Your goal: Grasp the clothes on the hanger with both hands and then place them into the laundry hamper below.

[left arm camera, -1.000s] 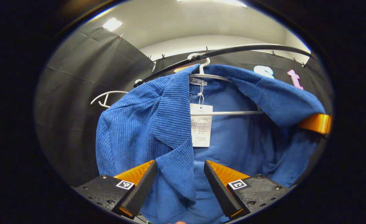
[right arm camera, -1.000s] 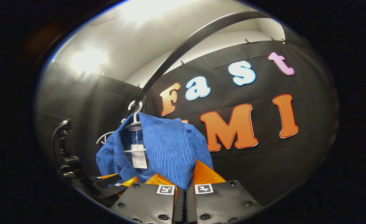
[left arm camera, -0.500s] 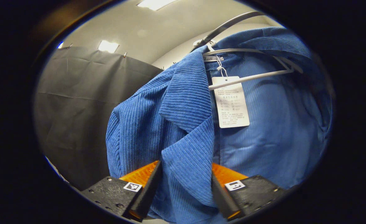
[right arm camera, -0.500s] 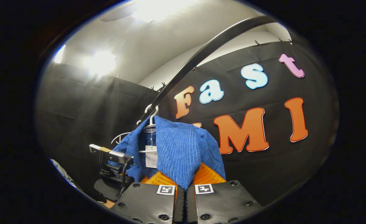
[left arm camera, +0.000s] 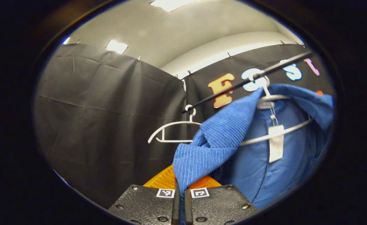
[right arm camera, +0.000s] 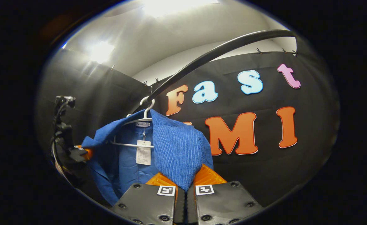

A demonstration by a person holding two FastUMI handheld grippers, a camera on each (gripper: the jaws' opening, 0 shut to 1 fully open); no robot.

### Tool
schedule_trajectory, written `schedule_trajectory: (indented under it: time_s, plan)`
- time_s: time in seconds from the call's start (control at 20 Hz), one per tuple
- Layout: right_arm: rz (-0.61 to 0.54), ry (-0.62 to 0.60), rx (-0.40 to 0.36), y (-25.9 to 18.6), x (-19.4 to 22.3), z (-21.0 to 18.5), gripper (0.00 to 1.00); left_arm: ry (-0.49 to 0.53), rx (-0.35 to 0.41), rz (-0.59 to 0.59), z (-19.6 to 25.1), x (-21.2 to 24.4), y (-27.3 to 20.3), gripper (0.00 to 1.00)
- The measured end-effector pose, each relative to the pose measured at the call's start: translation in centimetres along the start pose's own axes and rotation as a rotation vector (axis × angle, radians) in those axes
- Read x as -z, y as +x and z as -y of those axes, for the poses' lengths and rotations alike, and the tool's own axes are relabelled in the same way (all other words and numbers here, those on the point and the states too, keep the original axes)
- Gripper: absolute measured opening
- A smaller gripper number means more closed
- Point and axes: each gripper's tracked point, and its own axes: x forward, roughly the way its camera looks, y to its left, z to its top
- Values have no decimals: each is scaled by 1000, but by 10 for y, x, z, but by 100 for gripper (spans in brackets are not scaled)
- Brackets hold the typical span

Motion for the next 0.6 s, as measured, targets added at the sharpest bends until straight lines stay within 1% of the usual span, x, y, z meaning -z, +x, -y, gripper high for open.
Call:
schedule_trajectory:
  time_s: [0.05, 0.15, 0.2, 0.25, 0.3, 0.35, 0.45, 0.55, 0.6]
  plan:
    - [3, -7, 13, 2, -1, 1, 10, -7, -4, 9, -11, -15, 11, 6]
    - [12, -4, 25, 5, -2, -1, 10, -2, -9, 60, -30, -50, 32, 7]
    - [11, 0, 28, 6, -1, -2, 10, 30, -15, 103, -36, -68, 42, 3]
    - [7, 1, 32, 6, 2, -3, 10, 103, -20, 150, -37, -80, 53, 3]
    - [2, 1, 33, 5, 3, -5, 10, 173, -11, 163, -34, -81, 66, 2]
    - [-2, 1, 32, 6, 5, -7, 10, 193, 1, 157, -27, -73, 77, 3]
    - [-10, 14, 11, 5, 9, -19, 10, 85, 39, 103, -13, -37, 100, 3]
    - [-16, 15, 3, 5, 13, -25, 10, 46, 25, 10, -23, 9, 123, 7]
    - [-18, 2, 11, 6, 14, -24, 5, -2, 38, -18, -19, 24, 132, 3]
